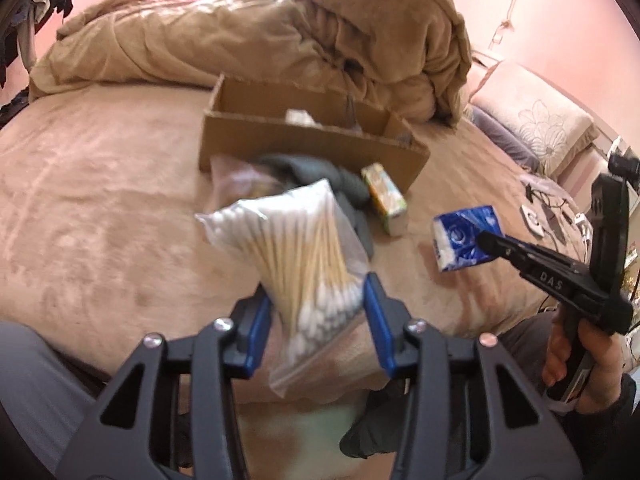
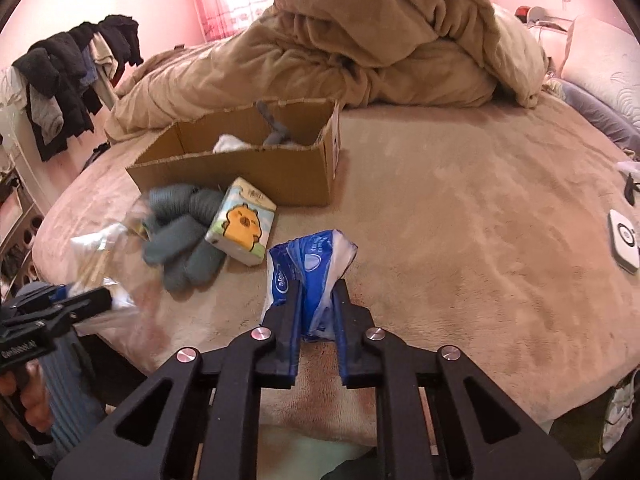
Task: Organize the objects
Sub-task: 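Grasp the cotton swab bag with the left tool while the right tool grasps the blue wipes, then drop the swab bag and blue wipes into the box, opening both tools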
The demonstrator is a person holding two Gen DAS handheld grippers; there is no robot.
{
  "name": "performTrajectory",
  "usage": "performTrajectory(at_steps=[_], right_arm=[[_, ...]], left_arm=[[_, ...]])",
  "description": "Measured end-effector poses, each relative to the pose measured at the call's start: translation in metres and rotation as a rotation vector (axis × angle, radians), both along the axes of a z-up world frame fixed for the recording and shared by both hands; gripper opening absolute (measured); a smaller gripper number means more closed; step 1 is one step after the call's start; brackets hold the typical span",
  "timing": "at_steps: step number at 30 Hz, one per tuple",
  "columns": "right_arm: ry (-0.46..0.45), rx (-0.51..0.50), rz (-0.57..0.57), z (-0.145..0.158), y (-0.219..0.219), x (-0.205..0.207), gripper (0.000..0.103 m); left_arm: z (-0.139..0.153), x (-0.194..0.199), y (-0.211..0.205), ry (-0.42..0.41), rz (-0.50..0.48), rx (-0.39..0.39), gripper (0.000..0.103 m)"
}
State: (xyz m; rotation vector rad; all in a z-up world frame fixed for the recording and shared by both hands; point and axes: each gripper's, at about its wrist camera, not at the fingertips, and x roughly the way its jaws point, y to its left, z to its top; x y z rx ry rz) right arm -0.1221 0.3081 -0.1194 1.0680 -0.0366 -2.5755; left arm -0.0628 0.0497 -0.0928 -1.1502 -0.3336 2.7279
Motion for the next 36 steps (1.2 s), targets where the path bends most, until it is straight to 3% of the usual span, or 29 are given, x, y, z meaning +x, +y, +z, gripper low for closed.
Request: performTrajectory(at_steps=[5, 16, 28, 36], right_arm=[[0.027, -0.017, 0.004, 0.020, 0.000, 0.014, 0.015], [0.149, -0.060, 0.024, 0.087, -0.004, 0.046, 0.015], [0.207, -0.074, 0.074, 0.116, -0.034, 0.032, 0.015], [0.222, -0.074, 0.091, 0.125, -0.053, 0.000, 0.015]], left_arm=[[0.025, 0.015, -0.008, 0.050, -0.011, -0.003, 0.045], [0.061, 0.005, -0.034, 0.117, 0.017, 0.012, 0.045], [0.091, -0.026, -0.048, 0.190, -0.007, 0.004, 0.045], [0.093, -0.051, -0.054, 0.199, -0.016, -0.007, 0.045]])
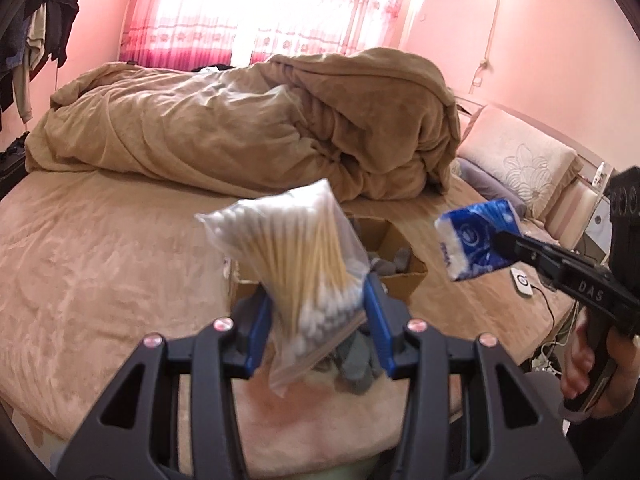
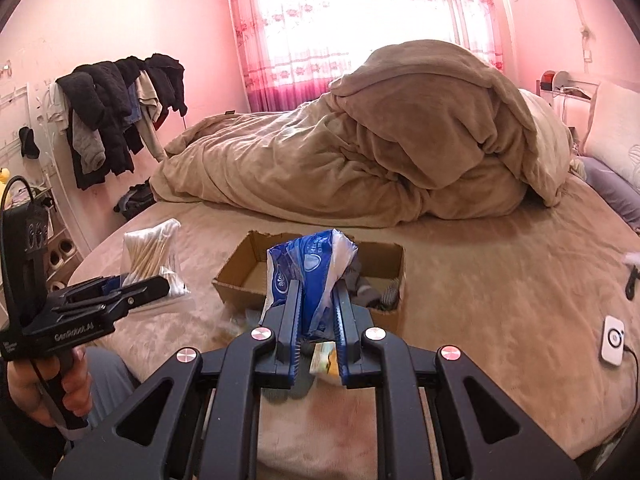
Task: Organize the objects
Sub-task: 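Drop the swab bag and blue wipes into the box, opening both tools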
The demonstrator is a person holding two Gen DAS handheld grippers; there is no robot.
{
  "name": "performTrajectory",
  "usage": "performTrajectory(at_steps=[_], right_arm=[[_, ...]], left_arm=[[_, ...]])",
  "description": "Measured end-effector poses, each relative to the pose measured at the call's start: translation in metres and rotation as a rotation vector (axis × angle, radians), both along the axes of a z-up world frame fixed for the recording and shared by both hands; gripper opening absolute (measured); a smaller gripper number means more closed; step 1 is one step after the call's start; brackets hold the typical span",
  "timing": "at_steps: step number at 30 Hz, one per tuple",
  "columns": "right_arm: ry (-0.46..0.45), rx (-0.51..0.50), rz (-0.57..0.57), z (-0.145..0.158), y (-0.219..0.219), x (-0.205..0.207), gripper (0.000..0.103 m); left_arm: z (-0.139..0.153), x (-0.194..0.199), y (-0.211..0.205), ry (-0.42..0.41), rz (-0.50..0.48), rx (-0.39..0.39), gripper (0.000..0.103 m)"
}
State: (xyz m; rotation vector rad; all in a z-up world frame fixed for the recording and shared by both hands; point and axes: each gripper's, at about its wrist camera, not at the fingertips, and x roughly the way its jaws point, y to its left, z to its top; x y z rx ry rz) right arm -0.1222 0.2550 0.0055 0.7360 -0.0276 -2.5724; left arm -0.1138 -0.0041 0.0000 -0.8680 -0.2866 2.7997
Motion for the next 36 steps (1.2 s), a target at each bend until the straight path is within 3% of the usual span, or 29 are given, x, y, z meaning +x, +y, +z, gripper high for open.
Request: performTrajectory(at_steps=[10, 15, 25, 27, 32, 36], right_arm=[[-0.022, -0.016, 0.029, -0.003, -0.026, -0.043, 0.015], [-0.040, -0.028, 0.032, -0.010, -0.037, -0.060, 0.015], [-0.080, -0.017, 0.026, -0.030, -0.049, -0.088, 0.015], [-0.089, -0.014, 0.026, -0.035, -0.053, -0.093, 0.015], [-0.117, -0.003, 0.028, -0.049, -0.062, -0.104, 0.015], [-0.137, 0.004, 0.042, -0.056, -0.072, -0.109, 0.015]], left_arm=[[-0.019, -0.050, -0.007, -0.036, -0.032, -0.046, 0.045], [-0.030, -0.086, -0.013, -0.056, -0.077, -0.032, 0.045], [-0.065, -0.150, -0.010, -0.205, -0.126, -0.089, 0.048], [-0.071, -0.159, -0.010, -0.243, -0.115, -0.100, 0.055], [-0.064, -0.150, -0.015, -0.202, -0.101, -0.095, 0.058], [-0.051, -0.129, -0.023, -0.141, -0.076, -0.103, 0.065]])
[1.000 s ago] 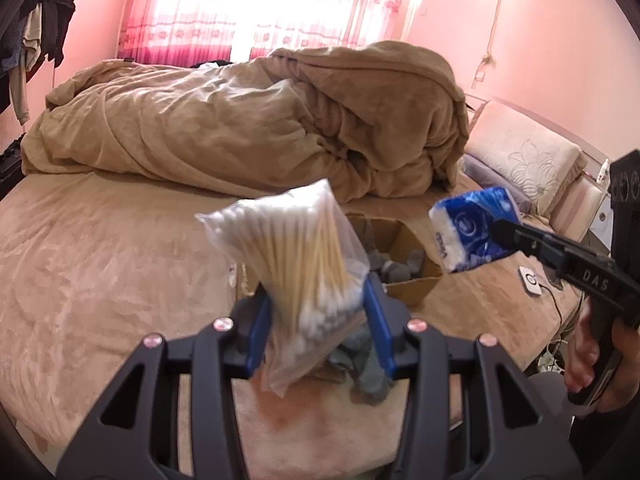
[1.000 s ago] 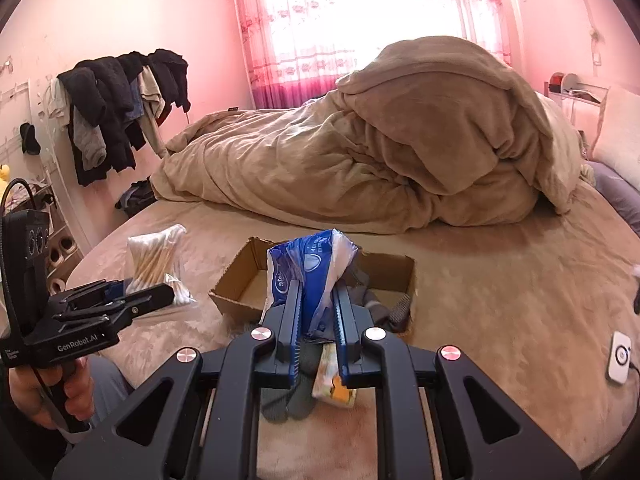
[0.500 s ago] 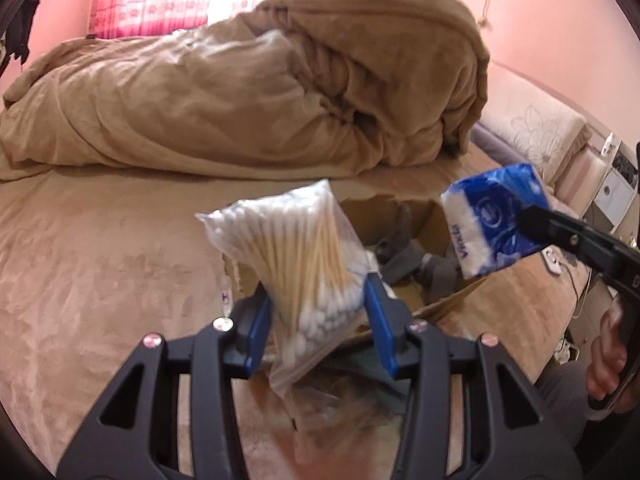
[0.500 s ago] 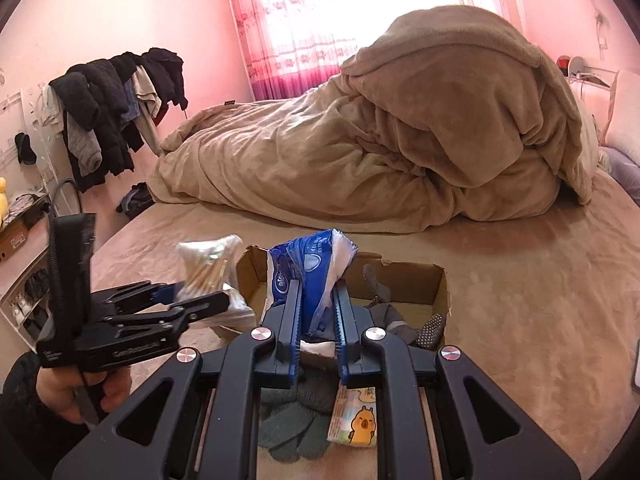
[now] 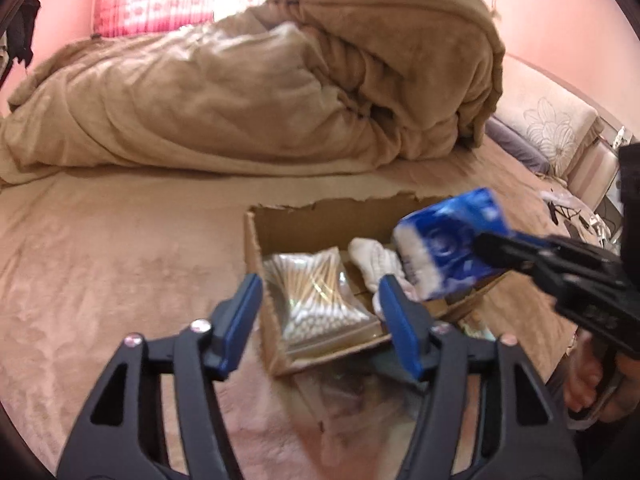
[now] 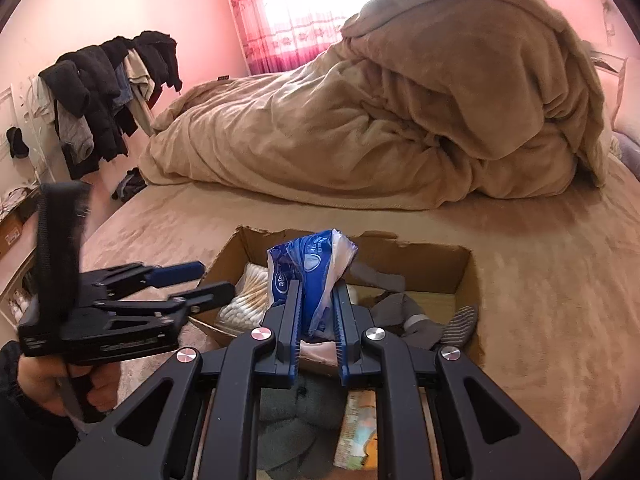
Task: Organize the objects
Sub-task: 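Drop the swab bag and blue wipes into the box, opening both tools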
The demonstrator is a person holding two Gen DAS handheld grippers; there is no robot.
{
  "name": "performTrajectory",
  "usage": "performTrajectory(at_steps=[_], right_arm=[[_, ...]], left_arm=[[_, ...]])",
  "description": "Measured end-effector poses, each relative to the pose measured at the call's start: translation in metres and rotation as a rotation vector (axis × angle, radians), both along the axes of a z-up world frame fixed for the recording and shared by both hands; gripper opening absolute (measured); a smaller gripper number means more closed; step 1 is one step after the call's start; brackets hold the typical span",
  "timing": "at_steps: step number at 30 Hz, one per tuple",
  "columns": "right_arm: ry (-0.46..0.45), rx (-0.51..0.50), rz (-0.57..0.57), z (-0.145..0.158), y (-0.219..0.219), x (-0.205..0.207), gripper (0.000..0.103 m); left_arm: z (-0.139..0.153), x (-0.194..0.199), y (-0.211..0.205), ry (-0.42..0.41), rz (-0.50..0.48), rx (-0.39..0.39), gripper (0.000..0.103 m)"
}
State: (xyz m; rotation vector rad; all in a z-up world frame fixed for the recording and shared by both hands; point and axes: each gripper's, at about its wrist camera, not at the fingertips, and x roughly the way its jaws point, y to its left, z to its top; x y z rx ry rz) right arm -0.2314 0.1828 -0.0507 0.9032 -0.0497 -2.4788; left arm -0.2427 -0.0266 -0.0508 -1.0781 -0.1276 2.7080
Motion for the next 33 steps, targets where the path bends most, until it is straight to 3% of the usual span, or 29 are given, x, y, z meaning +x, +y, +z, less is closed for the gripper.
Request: performTrajectory(at_steps=[4, 12, 17, 22, 33], right_arm=[[-0.020, 0.003, 0.020, -0.007, -0.015, -0.004, 0.015], [-0.085, 0.045, 0.043, -0.034, -0.045, -0.018, 0.019], [-0.095, 0.104, 0.026, -0.044, -0.049, -0.022, 0.058], [-0.061, 0.117, 0.032, -0.033, -0.041, -0.010, 0.067], [0.009, 0.097, -0.005, 0.012, 0.004, 0.052, 0.072]], left_arm=[[0.005, 0.023, -0.012, 0.030, 0.015, -0.016, 0.065], [-0.006, 0.045, -0.029, 0.010, 0.048, 0.017, 0.065], [-0.009, 0.056, -0.028, 0.001, 0.049, 0.019, 0.065], [-0.002, 0.072, -0.021, 0.011, 0.043, 0.027, 0.065], [0.028, 0.115, 0.012, 0.054, -0.018, 0.018, 0.065]])
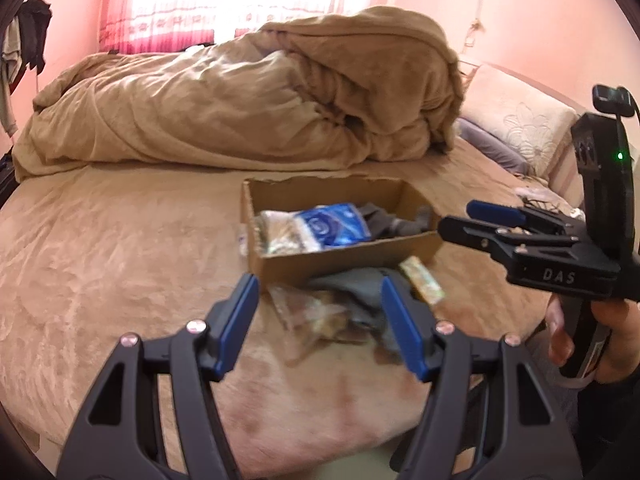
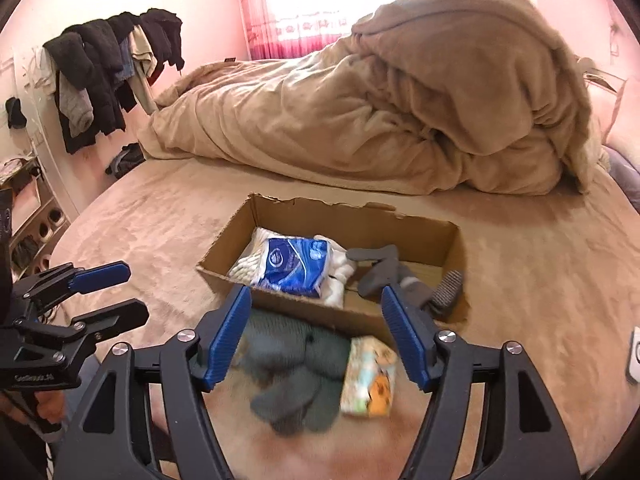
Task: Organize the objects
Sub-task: 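Reach both tools toward the snack bag and capybara tissue pack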
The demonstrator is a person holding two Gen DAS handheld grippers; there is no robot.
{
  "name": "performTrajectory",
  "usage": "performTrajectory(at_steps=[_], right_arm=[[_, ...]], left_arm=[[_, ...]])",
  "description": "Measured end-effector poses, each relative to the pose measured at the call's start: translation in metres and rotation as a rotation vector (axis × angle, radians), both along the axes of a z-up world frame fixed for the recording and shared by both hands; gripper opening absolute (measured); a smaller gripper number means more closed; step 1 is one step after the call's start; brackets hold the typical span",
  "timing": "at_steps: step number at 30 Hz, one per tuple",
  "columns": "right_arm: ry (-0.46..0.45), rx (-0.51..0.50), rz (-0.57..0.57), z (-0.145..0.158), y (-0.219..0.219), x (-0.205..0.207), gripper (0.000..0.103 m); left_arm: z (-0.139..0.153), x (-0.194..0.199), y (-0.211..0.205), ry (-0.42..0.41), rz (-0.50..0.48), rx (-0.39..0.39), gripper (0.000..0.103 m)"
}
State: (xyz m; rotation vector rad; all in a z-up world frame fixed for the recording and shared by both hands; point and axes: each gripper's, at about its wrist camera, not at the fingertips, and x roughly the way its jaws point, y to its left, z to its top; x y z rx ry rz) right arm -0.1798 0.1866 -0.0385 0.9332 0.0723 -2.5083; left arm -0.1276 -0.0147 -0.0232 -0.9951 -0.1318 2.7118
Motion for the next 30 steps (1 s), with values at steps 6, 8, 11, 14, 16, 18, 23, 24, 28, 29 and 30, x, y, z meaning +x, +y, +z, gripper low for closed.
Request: performTrajectory(at_steps=[6, 8, 11, 14, 16, 18, 23, 24, 28, 29, 30], right_arm=[[0.044, -0.007, -0.016, 0.023, 0.022, 0.038, 0.076], [0.062, -0.008, -0.017, 0.030, 0.028, 0.052, 0.079], [0.085, -0.008, -0.014, 0.038, 0.035, 0.070, 0.079], [0.088, -0.015, -0.018, 0.041, 0.043, 0.082, 0.079], [0.082, -0.018, -0.020, 0.039, 0.047, 0.088, 0.079], [0.072, -0.021, -0.023, 0.035, 0.051, 0.091, 0.080], [0.039, -0.005, -0.023, 0.015, 0.055, 0.086, 0.079], [0.033, 0.004, -0.025, 0.009, 0.055, 0.082, 0.079], [-0.012, 0.022, -0.028, -0.015, 0.057, 0.067, 0.080], [-0.020, 0.022, -0.028, -0.020, 0.058, 0.065, 0.080], [-0.026, 0.021, -0.029, -0.024, 0.058, 0.062, 0.080]], left_arm=[[0.016, 0.031, 0.019, 0.031, -0.033, 0.029, 0.065], [0.020, 0.040, 0.022, 0.038, -0.032, 0.045, 0.065], [0.023, 0.053, 0.026, 0.046, -0.031, 0.058, 0.067], [0.023, 0.064, 0.026, 0.062, -0.007, 0.071, 0.087], [0.019, 0.068, 0.024, 0.057, 0.010, 0.085, 0.090], [0.011, 0.066, 0.023, 0.039, 0.026, 0.086, 0.090], [-0.019, 0.053, 0.023, -0.028, 0.043, 0.080, 0.090], [-0.025, 0.051, 0.024, -0.035, 0.043, 0.076, 0.090], [-0.044, 0.039, 0.027, -0.059, 0.050, 0.057, 0.090], [-0.048, 0.036, 0.027, -0.064, 0.054, 0.051, 0.090], [-0.052, 0.033, 0.027, -0.065, 0.056, 0.047, 0.090]])
